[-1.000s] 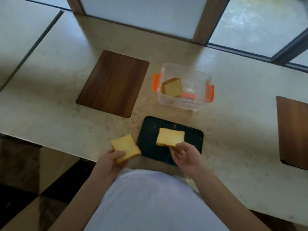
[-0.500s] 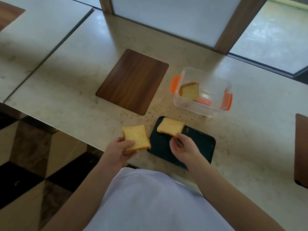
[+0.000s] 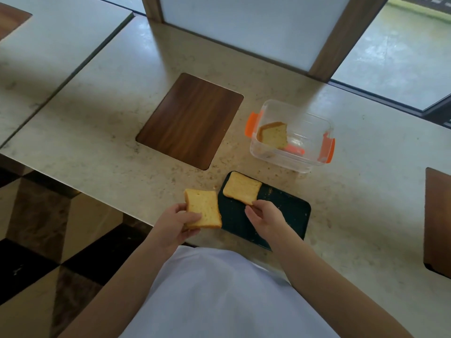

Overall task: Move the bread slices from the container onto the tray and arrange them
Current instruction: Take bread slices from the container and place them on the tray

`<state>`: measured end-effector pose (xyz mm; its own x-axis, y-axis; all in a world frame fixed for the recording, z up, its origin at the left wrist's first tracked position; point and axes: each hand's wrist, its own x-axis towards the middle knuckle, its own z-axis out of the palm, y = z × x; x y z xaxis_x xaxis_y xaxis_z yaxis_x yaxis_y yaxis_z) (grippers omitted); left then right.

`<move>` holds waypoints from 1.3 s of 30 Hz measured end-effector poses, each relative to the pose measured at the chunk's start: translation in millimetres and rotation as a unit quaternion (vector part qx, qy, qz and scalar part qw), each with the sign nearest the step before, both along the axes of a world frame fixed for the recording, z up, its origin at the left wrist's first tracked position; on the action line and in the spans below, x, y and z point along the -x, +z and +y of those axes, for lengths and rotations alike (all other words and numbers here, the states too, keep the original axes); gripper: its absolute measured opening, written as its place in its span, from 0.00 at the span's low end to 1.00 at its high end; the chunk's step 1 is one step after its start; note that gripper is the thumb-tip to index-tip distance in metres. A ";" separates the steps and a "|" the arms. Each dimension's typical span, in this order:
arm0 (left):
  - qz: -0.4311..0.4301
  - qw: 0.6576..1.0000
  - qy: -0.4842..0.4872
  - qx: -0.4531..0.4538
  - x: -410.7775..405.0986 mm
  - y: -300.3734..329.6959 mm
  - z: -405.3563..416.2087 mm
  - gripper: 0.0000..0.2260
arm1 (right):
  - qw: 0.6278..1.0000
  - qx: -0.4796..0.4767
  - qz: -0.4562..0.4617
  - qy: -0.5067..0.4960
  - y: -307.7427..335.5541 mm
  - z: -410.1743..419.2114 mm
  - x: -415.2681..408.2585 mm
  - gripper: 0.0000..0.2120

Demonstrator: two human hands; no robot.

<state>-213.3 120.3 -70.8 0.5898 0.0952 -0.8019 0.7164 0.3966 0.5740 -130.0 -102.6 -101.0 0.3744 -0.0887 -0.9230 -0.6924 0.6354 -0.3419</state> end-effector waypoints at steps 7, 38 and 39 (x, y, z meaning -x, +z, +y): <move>0.002 0.995 -0.097 -0.018 -9.5 -8.1 -17.3 0.19 | 0.987 0.023 -0.021 0.157 3.7 -14.8 4.5 0.16; -0.055 0.944 -0.252 -0.205 -55.7 -30.2 -50.1 0.16 | 0.804 0.260 -0.163 0.509 8.4 -53.7 42.1 0.07; -0.083 0.917 -0.296 -0.255 -52.2 -32.1 -48.8 0.18 | 0.786 0.274 -0.167 0.529 7.6 -53.1 38.7 0.06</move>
<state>-161.1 71.5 -102.9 0.7683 0.0564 -0.6376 0.6063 -0.3836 0.6966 -168.6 -155.7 -93.5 0.7188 0.0854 -0.6899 -0.5478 -0.5414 -0.6378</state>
